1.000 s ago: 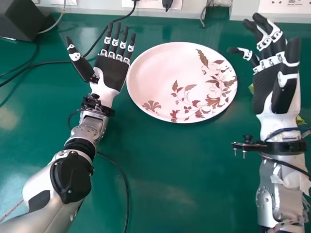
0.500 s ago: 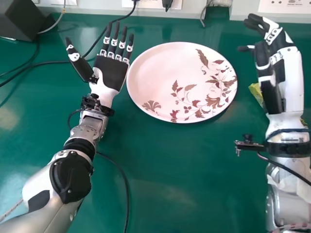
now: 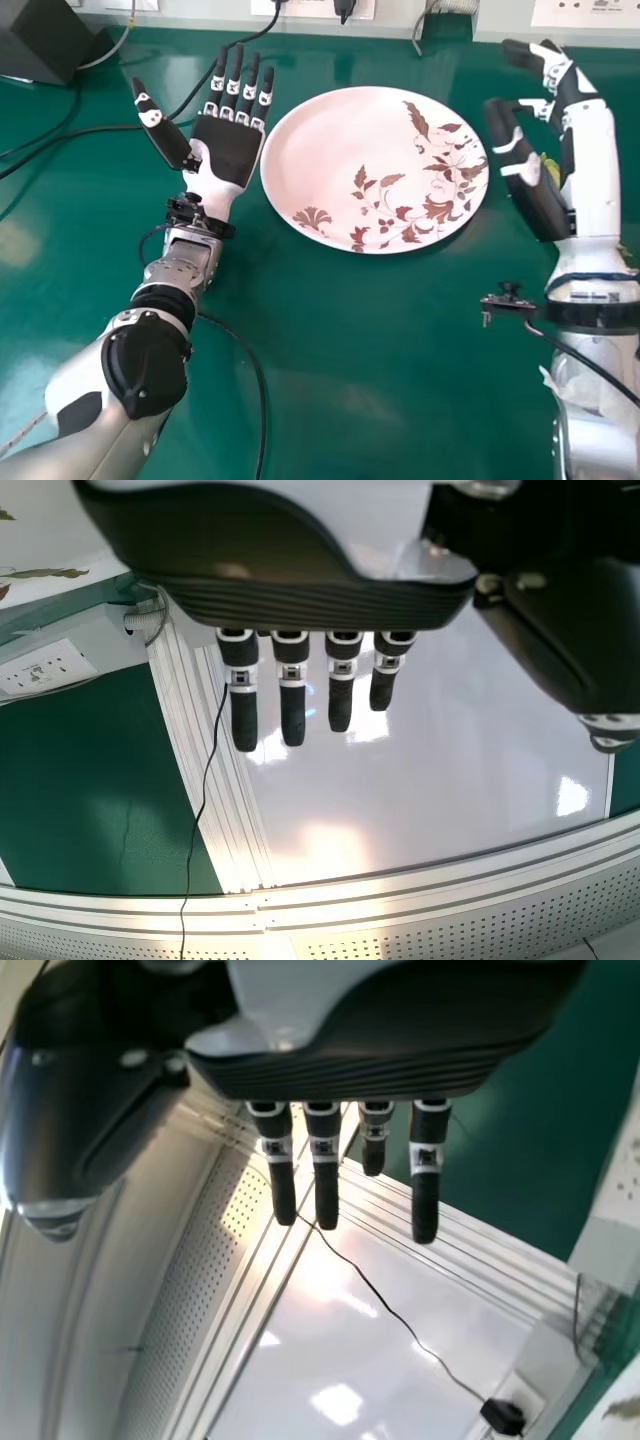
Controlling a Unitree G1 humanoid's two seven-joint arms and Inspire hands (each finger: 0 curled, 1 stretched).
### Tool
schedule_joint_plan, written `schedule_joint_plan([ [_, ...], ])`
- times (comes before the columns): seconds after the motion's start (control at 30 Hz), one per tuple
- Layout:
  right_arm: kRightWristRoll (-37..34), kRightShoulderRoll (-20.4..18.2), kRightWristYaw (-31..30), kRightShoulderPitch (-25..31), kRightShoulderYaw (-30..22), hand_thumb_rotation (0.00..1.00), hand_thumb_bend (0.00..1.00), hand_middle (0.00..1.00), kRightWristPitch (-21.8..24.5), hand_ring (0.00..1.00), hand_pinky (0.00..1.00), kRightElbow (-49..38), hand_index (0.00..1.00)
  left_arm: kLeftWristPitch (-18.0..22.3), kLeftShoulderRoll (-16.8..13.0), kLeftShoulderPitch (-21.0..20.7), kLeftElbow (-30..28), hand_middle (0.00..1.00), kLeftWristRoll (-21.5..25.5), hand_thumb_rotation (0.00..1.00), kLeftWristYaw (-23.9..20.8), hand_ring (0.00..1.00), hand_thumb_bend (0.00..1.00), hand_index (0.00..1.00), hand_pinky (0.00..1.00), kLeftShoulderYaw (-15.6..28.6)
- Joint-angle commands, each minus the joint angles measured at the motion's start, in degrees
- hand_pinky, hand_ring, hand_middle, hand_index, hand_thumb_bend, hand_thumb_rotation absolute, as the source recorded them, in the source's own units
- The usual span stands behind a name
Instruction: Pick up biscuit and place it in the plate
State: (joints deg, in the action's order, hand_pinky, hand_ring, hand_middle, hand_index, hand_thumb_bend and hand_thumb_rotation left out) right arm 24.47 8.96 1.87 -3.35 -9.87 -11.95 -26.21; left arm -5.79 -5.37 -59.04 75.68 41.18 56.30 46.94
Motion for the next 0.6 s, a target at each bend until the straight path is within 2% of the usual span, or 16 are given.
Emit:
schedule_joint_plan([
  [0.0,2.3,0.7,1.0,0.8,0.5,0.10,0.97,0.83,0.8,0.70,0.61,-1.4,0.83,0.0,-0.6,0.7,0.5,0.96,0.1,0.69,0.2,0.89,0.98,1.00,0.81,0.2],
  [0.13,7.1,1.3,1.3,1.3,0.8,0.11,0.97,0.82,2.8,0.69,0.61,-2.9,0.82,0.2,-0.5,0.7,0.5,0.96,0.2,0.70,-0.3,0.89,0.97,1.00,0.78,0.3],
  [0.43,14.3,1.8,1.3,1.8,2.1,0.11,0.97,0.82,7.3,0.69,0.60,-5.8,0.83,0.0,-0.6,0.8,0.5,0.96,0.1,0.64,0.1,0.90,0.98,1.00,0.77,0.2],
  [0.57,19.7,2.4,2.5,2.1,2.5,0.11,0.97,0.82,8.6,0.69,0.61,-6.3,0.84,0.1,-0.6,0.8,0.5,0.94,0.0,0.66,0.4,0.87,0.98,1.00,0.74,0.1],
])
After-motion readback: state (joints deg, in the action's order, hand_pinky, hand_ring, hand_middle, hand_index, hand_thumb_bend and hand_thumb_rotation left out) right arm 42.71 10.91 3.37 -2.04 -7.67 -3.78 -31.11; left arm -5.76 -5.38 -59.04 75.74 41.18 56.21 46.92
